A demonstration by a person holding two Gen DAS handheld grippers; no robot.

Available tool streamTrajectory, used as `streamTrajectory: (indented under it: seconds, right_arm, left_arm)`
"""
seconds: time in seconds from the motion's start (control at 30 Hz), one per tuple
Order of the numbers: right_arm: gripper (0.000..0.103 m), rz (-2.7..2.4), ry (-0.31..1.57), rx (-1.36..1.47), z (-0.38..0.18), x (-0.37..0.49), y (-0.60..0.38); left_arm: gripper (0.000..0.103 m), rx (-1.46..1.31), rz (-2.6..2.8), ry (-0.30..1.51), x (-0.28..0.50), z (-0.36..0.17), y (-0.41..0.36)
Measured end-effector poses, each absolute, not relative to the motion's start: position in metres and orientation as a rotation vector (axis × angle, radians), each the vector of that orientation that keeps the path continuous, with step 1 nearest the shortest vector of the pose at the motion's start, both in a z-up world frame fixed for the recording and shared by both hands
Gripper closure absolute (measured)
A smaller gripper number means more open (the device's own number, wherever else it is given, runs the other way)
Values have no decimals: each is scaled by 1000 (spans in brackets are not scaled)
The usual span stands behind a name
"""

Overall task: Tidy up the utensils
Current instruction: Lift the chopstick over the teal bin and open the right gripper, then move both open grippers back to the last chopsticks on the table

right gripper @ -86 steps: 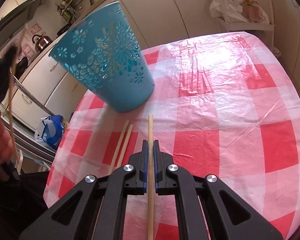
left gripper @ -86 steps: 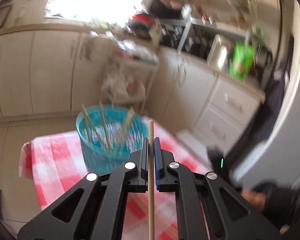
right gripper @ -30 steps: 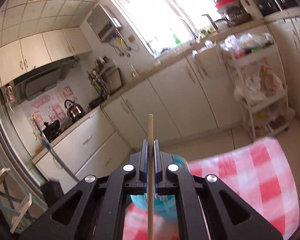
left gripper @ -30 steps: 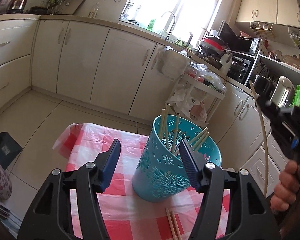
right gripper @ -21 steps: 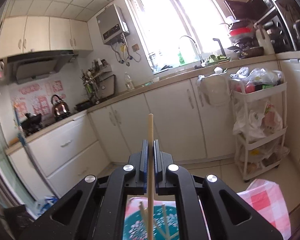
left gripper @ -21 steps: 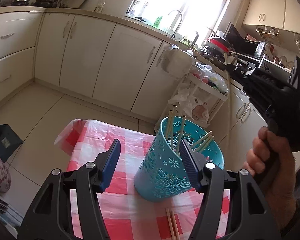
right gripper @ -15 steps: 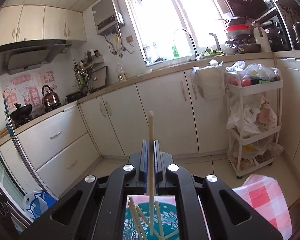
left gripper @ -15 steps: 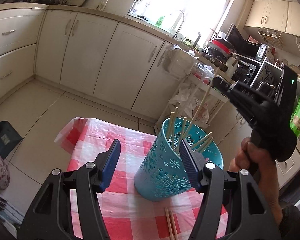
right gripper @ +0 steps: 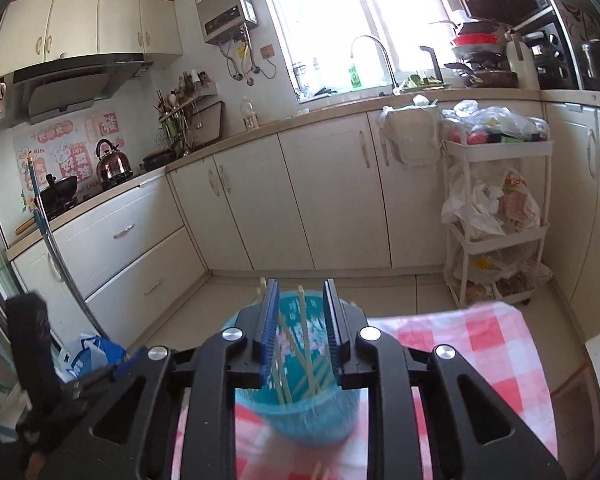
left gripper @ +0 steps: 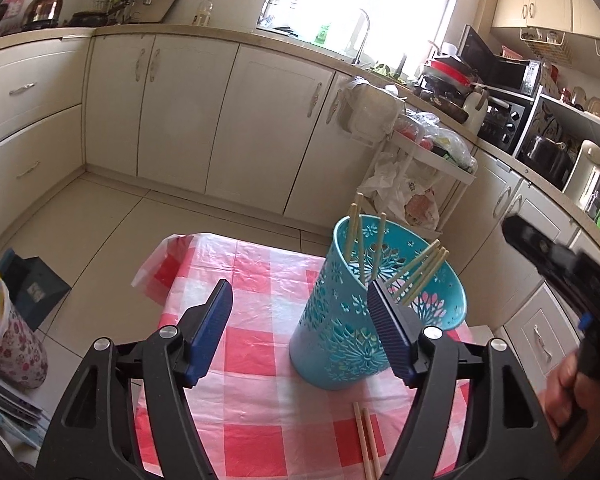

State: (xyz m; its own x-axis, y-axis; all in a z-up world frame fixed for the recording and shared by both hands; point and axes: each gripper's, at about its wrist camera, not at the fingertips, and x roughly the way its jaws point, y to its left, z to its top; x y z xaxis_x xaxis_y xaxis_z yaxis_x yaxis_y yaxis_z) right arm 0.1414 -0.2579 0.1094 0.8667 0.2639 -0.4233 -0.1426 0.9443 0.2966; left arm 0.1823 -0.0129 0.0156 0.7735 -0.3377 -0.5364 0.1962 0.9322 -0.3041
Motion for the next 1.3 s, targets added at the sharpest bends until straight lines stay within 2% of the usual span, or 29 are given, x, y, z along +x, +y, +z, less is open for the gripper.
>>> streamTrajectory:
  seconds: [0.27, 0.4, 0.67, 1.03, 1.13, 1.2, 1.3]
  right_arm:
    - [78, 186, 628, 231, 68, 79, -274]
    - [74, 189, 699, 229, 40, 73, -277]
    - [74, 252, 925, 162, -24, 82, -245]
    - [77, 290, 990, 95, -58, 89, -218]
    - [83, 273, 991, 43, -60, 93, -215]
    - [91, 256, 994, -9, -60, 91, -216]
    - [93, 246, 1011, 0, -60, 90, -226]
  left_arm:
    - [33, -166, -290, 609, 166, 17, -20]
    - [30, -118, -278, 602, 164, 17, -27]
    - [26, -23, -290, 673, 167, -5, -48]
    - [26, 79, -338, 807, 164, -42, -74]
    - [26, 95, -348, 842, 165, -52, -79]
    - [26, 102, -364, 868, 164, -59, -84]
    - [26, 132, -409, 924, 161, -74, -99]
